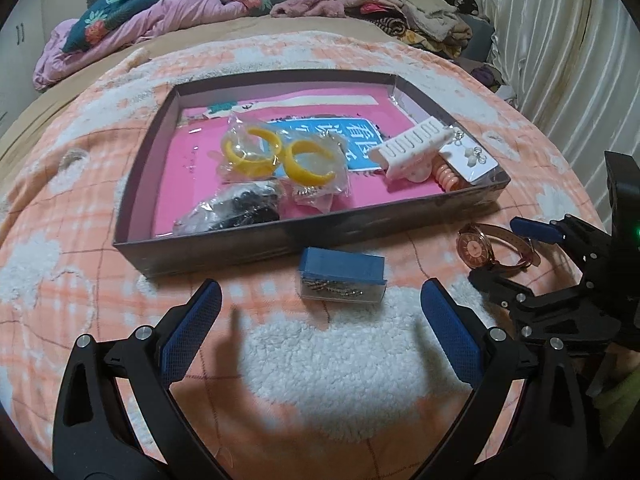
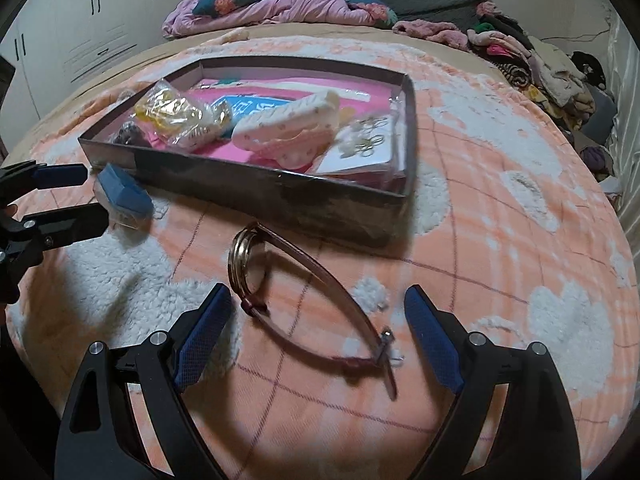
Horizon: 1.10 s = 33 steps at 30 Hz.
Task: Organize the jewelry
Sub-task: 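Grasp the small blue box with the left tool while the right tool grasps the brown leather watch, then carry the blue box into the pink box with the left tool while the right carries the watch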
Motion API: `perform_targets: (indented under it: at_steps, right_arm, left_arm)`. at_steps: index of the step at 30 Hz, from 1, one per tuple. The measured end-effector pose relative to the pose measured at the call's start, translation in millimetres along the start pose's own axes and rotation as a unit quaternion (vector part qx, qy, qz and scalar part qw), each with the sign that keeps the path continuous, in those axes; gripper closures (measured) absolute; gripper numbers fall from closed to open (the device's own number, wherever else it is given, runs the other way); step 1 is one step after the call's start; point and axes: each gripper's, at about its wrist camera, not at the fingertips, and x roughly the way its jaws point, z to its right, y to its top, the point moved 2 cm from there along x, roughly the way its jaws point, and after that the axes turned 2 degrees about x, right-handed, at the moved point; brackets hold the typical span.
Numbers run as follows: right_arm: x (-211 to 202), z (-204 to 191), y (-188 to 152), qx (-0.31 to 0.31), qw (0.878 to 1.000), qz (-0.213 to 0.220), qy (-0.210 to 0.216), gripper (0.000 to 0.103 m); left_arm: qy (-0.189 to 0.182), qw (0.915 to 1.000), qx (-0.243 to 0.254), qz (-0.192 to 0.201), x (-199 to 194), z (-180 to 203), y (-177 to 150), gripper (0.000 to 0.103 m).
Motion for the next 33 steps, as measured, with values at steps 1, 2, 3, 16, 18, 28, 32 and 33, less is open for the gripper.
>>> perform_targets:
  at_steps: [1, 2, 3, 16, 18, 28, 32, 33]
  right_arm:
    - [0, -1, 0, -0.005, 1.000, 0.002, -0.002, 0.027]
    - [0, -2, 0, -0.008, 1.000, 0.003, -0.002, 0.029]
    - [0, -2, -1, -0.009, 1.000, 0.005, 0.001, 0.035]
    - [-23, -7, -9, 0.019, 0.998, 0.011, 0.065, 0.058]
    - [-31, -11, -10, 0.022, 0.996, 0.018, 0.082, 0.067]
    - [-58, -37, -4, -0.005, 0.994, 0.043, 0.105, 0.082]
    - [-72, -45, 2, -0.013, 0.992, 0.061, 0.110, 0.082]
    - [-75, -47, 4, -0.014, 0.992, 0.065, 0.111, 0.082]
  left_arm:
    - [-0.001, 1.0000, -0.002, 0.000, 1, 0, 0, 0.010]
    - [-0.001, 1.0000, -0.004, -0.001, 3, -2, 1, 0.010]
    - [-0.003, 1.0000, -0.008, -0.002, 6, -2, 1, 0.010]
    - [0.001, 1.0000, 0.005, 0.005, 13, 2, 2, 0.067]
    - [0.002, 0.9999, 0.007, 0.014, 3, 1, 2, 0.067]
    - [-0.006, 0.9988, -0.007, 0.047, -37, -13, 8, 0.067]
    - [-0.003, 0.9978, -0.021, 0.063, -49, -24, 13, 0.067]
    - [-0.001, 0.9974, -0.026, 0.067, -51, -29, 14, 0.067]
